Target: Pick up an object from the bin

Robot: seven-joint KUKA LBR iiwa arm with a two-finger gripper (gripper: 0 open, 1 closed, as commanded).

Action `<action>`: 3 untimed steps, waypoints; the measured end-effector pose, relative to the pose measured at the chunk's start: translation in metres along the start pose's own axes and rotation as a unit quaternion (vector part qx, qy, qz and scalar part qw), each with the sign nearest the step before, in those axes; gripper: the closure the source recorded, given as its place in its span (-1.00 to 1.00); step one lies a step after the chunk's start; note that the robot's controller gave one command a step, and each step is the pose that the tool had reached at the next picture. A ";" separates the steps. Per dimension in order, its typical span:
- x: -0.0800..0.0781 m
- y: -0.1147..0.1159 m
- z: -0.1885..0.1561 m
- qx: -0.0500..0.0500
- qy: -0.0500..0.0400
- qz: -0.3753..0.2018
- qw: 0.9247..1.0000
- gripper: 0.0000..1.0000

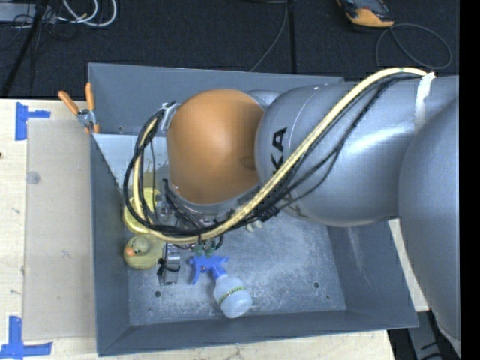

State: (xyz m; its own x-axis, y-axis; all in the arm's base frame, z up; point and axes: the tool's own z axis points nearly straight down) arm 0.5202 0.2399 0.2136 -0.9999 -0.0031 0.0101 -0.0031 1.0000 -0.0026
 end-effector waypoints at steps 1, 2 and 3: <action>-0.002 -0.001 -0.005 -0.001 -0.004 0.002 1.000 -1.00; -0.002 0.004 0.048 -0.001 -0.004 0.021 1.000 -1.00; 0.007 -0.021 0.122 -0.001 -0.002 0.014 1.000 1.00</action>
Offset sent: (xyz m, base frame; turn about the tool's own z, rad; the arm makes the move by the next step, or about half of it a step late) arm -0.0016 0.0075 -0.0848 0.0682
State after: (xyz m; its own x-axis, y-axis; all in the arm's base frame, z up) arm 0.5123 0.2183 0.0913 -0.9997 0.0243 0.0055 0.0242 0.9997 -0.0014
